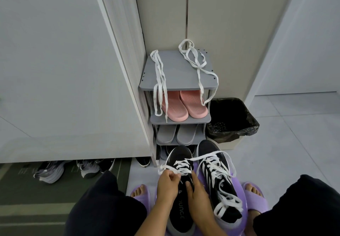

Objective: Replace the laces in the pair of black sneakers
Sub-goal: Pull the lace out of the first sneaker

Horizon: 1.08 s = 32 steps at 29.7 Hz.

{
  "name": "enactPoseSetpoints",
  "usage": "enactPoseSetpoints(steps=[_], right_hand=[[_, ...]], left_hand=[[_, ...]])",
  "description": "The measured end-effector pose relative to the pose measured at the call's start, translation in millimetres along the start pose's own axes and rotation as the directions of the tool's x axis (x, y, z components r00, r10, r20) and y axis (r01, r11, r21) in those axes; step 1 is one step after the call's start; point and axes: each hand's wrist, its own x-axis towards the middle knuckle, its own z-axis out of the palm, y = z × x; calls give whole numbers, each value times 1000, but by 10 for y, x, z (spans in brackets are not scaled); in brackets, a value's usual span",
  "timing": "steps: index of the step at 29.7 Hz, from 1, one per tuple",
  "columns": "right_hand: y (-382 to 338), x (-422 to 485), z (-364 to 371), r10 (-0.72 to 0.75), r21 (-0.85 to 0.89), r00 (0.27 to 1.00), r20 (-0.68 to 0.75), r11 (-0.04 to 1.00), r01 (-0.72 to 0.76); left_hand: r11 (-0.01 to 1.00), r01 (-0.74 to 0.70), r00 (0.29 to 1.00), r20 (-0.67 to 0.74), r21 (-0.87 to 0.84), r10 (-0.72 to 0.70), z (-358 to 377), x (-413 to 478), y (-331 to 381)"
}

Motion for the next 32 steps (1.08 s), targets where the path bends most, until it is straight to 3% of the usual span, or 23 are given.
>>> enactPoseSetpoints(steps=[4, 6, 9, 11, 12, 14, 16, 19, 20, 22, 25, 28, 30, 32], right_hand=[[-26, -6, 15, 0, -33, 1000, -13, 999, -1], [-31, -9, 17, -2, -44, 1000, -8, 999, 2], [-34, -14, 10, 7, -47, 1000, 0, 999, -7], [-36, -20, 2, 4, -40, 1000, 18, 999, -3], [-39, -29, -6, 5, -28, 999, 32, 1000, -4], [-36, -43, -14, -18, -11, 999, 40, 1000, 19], [-50, -41, -31, -67, -49, 998, 1, 997, 67], [-117, 65, -87, -103, -167, 993, -59, 982, 92], [-139, 116, -107, -113, -218, 991, -67, 971, 96], [-199, 223, -153, -103, -345, 993, -49, 935, 80], [-276, 361, -217, -20, -434, 1000, 9, 900, 22], [-319, 419, -238, -21, -468, 999, 26, 883, 31], [-343, 429, -240, -12, -419, 999, 42, 908, 29], [-352, 453, -243, 36, -346, 997, 69, 938, -10]], left_hand=[[996, -74, 993, -91, 43, 78, -13, -72, -19], [985, -27, 983, -181, -171, -5, -32, -97, -42], [828, 61, 970, -163, -558, -181, -99, -114, -4], [834, 93, 980, -97, -545, -173, -145, -84, 18], [896, 79, 986, -98, -436, -135, -161, -55, 3], [1000, -10, 986, -169, -21, 6, -178, 18, -53], [893, -117, 958, -188, 435, 217, -197, 96, -136], [682, -436, 864, 62, 587, 499, -217, 156, -79], [605, -501, 813, 96, 618, 575, -223, 197, -80], [505, -524, 793, 176, 686, 584, -269, 226, -13], [542, -543, 828, 302, 642, 472, -355, 163, 39], [858, -394, 911, 263, 328, 318, -384, 90, -23], [942, -290, 941, 231, 171, 248, -372, 98, -47], [961, -240, 960, 179, 134, 215, -326, 141, -62]])
